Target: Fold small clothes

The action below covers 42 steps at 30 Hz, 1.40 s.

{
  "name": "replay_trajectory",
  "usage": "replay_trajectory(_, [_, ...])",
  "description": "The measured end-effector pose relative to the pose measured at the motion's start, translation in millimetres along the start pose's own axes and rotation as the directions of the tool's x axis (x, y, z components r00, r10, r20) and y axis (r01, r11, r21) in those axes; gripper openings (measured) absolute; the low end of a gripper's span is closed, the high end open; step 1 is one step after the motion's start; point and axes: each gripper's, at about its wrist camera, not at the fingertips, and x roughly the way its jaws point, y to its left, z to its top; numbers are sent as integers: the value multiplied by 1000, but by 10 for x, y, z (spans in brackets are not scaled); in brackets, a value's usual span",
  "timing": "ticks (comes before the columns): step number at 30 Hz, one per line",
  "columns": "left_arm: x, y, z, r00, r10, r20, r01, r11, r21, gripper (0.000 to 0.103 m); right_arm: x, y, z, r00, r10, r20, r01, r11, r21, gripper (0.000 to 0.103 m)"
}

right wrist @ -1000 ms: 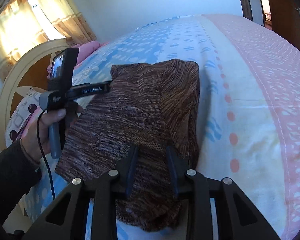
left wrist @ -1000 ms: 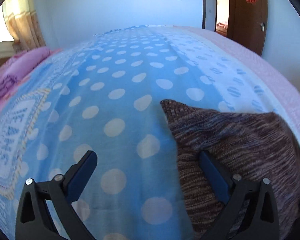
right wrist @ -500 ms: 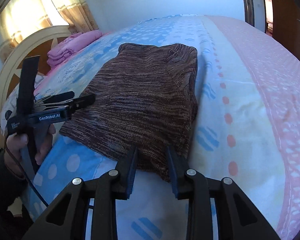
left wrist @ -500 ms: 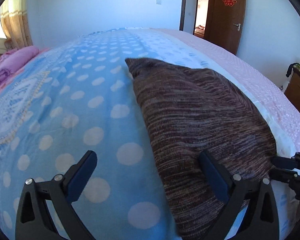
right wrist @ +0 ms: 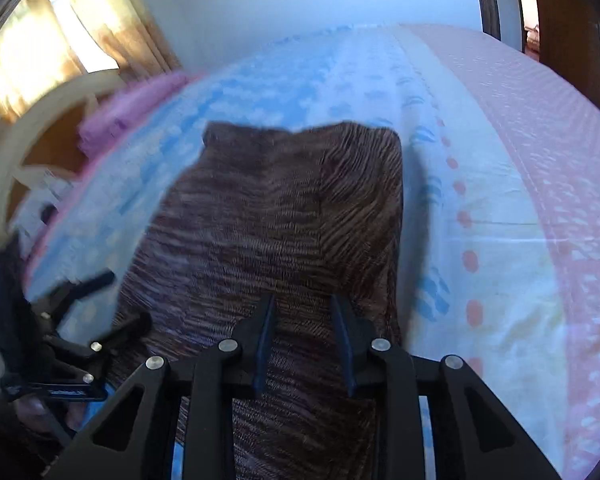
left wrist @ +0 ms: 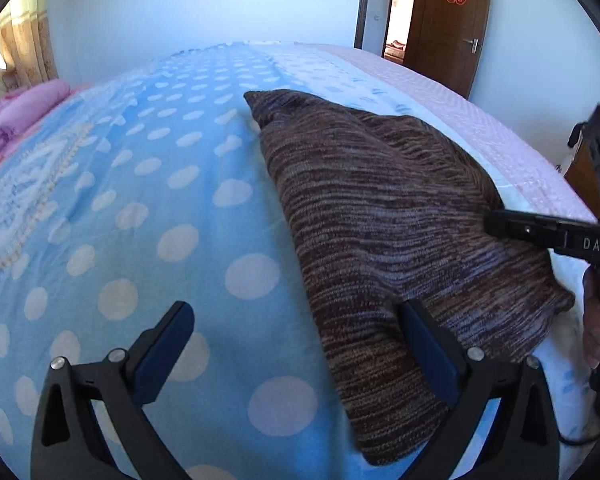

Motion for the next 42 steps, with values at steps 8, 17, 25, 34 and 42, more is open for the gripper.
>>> replay_trajectory(8, [48,35,10,999,-28,-21,28,999,-21,103,-159,-20,-195,1000,-2,5,2,999,-42,18])
replay_trajectory(17, [87,18,31,999,-34,-39,33,999,-15,103,-197,-168,-55,998,49,46,-51,998,40,21])
replay_trajectory(25, [30,-28,74,1000,-11,-23,11,1000,8,103,-300,-165,-99,994,68,82,-71,997,33,24])
replay_trajectory(34, [57,-50,174,998,-59,-22,59,998,-21,103,-271,-493,207,993,19,118,-31,994,105,54])
replay_trajectory(42, [177,-115,182,993,-106,-56,106,994,-2,100,74,-655,413,994,78,80,-90,983,162,54])
